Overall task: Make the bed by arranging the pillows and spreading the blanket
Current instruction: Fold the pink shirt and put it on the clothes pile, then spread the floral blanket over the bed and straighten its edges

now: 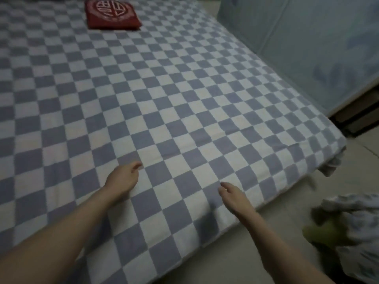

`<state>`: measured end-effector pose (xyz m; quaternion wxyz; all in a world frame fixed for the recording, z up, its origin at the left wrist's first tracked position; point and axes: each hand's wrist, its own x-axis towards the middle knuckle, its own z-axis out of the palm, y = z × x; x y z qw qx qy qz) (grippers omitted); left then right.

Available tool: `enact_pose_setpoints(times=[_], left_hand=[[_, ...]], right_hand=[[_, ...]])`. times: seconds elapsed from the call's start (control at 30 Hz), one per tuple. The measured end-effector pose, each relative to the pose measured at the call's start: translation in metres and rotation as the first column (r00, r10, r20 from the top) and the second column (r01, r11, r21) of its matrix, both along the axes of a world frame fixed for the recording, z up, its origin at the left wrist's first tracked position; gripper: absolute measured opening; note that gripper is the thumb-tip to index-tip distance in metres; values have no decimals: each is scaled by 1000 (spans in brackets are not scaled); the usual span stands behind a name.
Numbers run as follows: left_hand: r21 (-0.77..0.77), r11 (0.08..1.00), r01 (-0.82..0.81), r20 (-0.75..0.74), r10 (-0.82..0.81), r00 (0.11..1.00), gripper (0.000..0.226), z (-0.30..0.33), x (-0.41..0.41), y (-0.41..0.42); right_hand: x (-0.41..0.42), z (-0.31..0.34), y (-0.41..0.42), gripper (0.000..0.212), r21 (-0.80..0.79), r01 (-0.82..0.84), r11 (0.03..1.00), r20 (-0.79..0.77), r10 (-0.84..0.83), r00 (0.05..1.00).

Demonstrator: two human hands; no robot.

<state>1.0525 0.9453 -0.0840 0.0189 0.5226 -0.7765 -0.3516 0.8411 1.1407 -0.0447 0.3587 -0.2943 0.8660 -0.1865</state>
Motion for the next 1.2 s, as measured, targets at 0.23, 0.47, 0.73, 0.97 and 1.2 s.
enact_pose_setpoints(times=[0.23,0.47,0.73,0.97,1.2], left_hand=[[-302,929,214,258,-137,956,45,-83,-92,-78],[-394,460,796,336,-734,590,45,-204,-102,161],[-608,635,477,213,-449,868,46,-141,-152,27],[-488,681,546,314,-447,838,57,-193,-221,62],[-558,61,827,336,-895,293,53,-175,-273,139]], right_hand=[[-51,-95,-213,44,-6,-373,928,-382,343,858],[-48,-220,22,83,332,-120,936,-411,258,874],[-125,-155,-106,55,19,-216,976,-599,184,780],[-242,-216,-17,62,232,86,969,-588,69,806],[-268,-204,87,51,87,486,870,-619,-335,711]])
